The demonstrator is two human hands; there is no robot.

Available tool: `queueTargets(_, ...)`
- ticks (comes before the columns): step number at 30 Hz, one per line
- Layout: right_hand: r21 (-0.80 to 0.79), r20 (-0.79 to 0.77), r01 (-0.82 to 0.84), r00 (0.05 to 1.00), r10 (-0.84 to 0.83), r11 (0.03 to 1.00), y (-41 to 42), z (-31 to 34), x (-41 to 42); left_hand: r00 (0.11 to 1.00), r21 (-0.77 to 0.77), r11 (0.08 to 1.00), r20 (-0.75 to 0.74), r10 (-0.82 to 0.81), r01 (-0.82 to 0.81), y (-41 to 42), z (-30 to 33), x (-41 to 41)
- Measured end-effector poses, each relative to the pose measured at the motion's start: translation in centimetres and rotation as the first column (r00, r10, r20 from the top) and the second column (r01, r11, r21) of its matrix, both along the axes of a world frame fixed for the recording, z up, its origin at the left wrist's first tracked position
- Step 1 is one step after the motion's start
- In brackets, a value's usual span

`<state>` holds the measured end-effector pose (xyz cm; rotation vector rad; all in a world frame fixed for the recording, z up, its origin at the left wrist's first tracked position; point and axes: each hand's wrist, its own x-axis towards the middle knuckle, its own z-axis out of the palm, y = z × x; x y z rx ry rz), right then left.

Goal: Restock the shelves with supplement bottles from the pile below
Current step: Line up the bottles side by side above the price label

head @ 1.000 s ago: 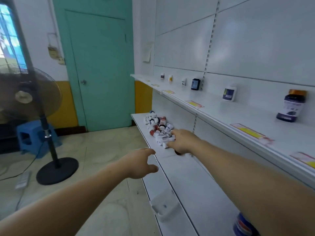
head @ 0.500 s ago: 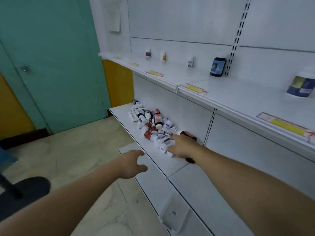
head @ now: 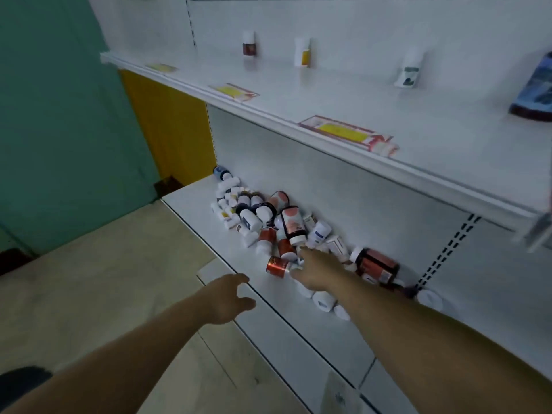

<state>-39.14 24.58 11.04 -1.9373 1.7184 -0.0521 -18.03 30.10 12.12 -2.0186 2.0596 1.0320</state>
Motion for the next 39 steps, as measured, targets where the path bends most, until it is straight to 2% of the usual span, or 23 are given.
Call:
queueTargets(6,0.015,0.026,0.160,0.987,-0.160,0.987,-3.8,-5.8,4.2,0.984,0.038,0.983,-0.008,-0.177,0.177,-10.7,-3.9,4.8)
queueTargets(9,-0.048,0.019,0.236,0.972,-0.235,0.971,-5.2,-8.6,5.7,0.950,-0.006,0.950,-0.028,-0.312,0.312,-15.3,-6.0,5.9)
queueTargets(13,-0.136,-0.253,0.204,0.939,-0.233,0.970,-6.2,-11.7,6.8,0.879,-0.162,0.877,-0.085,-0.469,0.453,-19.9,-9.1,5.6)
queueTargets(17,-0.202,-0.473,0.147,0.851,-0.228,0.968,-6.0,-14.1,7.2,0.773,-0.220,0.755,-0.009,-0.634,0.617,-22.2,-13.8,4.0)
queueTargets(20,-0.220,-0.527,0.106,0.824,-0.209,0.970,-5.9,-15.8,7.3,0.827,-0.127,0.818,0.062,-0.558,0.561,-22.4,-16.0,3.2)
queueTargets(22,-0.247,-0.488,0.123,0.841,-0.233,0.961,-5.8,-16.4,7.3,0.871,-0.140,0.862,0.001,-0.492,0.487,-22.2,-16.6,3.1)
queueTargets(25,-0.266,-0.383,0.168,0.885,-0.264,0.949,-5.6,-16.7,7.2,0.907,-0.246,0.898,-0.125,-0.403,0.365,-22.2,-17.3,3.2)
queueTargets(28,-0.303,-0.305,0.215,0.901,-0.308,0.929,-5.2,-15.9,6.9,0.960,-0.239,0.959,-0.195,-0.203,0.154,-22.0,-17.9,2.2)
queueTargets(31,-0.288,-0.061,0.349,0.923,-0.381,0.892,-4.7,-14.6,6.9,0.971,-0.240,0.971,-0.227,-0.074,0.019,-21.7,-18.2,0.8)
queueTargets(33,-0.277,0.094,0.417,0.908,-0.408,0.866,-4.2,-14.0,6.8,0.974,-0.238,0.971,-0.217,-0.055,0.002,-21.8,-18.4,0.6)
queueTargets(36,-0.244,0.233,0.529,0.845,-0.480,0.813,-3.6,-12.9,6.7,0.963,-0.228,0.973,-0.269,-0.030,-0.033,-21.9,-18.4,1.6)
queueTargets(39,-0.177,0.326,0.619,0.771,-0.548,0.765,-3.2,-11.7,6.5,0.958,-0.226,0.964,-0.212,-0.191,0.142,-21.8,-18.2,1.8)
